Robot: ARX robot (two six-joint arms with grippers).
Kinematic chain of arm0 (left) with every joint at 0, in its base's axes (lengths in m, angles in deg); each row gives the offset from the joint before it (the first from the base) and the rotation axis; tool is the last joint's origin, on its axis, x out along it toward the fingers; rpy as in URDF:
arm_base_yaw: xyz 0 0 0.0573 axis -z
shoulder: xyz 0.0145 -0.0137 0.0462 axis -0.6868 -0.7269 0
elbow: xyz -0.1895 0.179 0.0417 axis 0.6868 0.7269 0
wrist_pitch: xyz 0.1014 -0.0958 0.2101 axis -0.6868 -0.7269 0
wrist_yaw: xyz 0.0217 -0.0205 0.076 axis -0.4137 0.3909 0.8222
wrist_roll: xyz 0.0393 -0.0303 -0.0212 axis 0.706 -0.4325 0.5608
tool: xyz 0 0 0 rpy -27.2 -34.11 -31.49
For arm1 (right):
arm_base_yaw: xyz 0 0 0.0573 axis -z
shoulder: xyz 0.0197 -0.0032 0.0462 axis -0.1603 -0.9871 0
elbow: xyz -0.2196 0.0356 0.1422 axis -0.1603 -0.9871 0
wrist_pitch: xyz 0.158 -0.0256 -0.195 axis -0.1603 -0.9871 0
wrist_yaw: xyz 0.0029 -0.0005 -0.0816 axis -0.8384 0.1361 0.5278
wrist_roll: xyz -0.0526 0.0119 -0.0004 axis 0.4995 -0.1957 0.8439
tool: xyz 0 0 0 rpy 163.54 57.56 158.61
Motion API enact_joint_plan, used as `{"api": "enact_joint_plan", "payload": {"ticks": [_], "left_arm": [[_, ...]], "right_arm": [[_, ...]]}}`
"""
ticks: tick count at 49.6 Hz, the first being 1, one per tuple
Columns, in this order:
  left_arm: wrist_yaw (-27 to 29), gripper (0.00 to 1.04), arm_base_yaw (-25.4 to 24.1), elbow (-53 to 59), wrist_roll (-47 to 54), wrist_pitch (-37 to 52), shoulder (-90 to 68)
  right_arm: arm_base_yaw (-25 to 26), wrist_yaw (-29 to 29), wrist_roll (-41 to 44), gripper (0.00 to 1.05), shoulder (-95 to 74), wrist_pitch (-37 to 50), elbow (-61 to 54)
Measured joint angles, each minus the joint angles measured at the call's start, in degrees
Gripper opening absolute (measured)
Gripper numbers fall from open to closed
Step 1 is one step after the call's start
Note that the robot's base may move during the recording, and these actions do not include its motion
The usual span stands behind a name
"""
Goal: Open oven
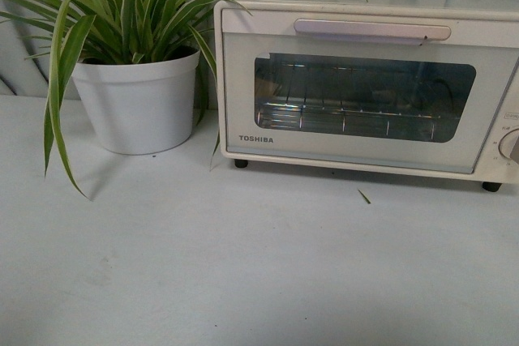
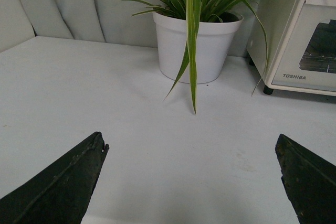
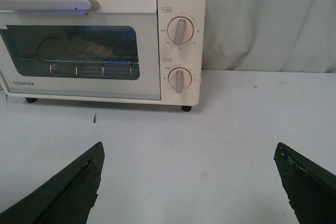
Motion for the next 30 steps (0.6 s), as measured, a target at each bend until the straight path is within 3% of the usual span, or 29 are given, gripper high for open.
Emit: {"api": "enact_joint_plan", "payload": {"ticks": [30], "left_arm": [[0.0, 0.98, 0.0, 0.0, 0.0, 0.0, 0.0]], "right_arm": [[0.0, 0.0, 0.0, 0.95, 0.0, 0.0, 0.0]]}}
